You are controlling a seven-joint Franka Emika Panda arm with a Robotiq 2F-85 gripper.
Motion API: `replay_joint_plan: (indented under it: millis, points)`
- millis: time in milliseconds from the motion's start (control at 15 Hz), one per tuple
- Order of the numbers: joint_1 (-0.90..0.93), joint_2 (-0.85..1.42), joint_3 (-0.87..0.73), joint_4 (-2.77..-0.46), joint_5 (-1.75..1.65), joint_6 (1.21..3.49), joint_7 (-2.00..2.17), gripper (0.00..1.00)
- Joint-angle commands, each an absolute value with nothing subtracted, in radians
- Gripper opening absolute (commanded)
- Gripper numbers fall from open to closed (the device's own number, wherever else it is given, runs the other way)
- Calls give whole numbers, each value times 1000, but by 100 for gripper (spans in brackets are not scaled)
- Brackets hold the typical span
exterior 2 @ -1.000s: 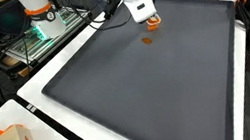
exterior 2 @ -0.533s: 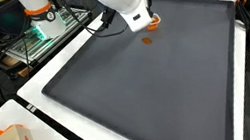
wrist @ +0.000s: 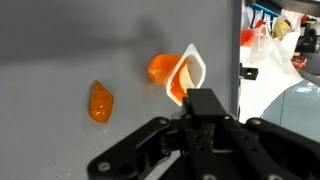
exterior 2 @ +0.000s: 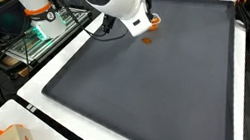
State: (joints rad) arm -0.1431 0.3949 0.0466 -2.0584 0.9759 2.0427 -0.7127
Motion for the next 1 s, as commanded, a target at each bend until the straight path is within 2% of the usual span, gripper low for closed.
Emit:
replay_joint_plan:
  millis: [0,933]
  points:
    - [-134,407,35,-2051,1013,2060,-745,3]
    - [-152,429,37,-2042,1062,2022,-902,3]
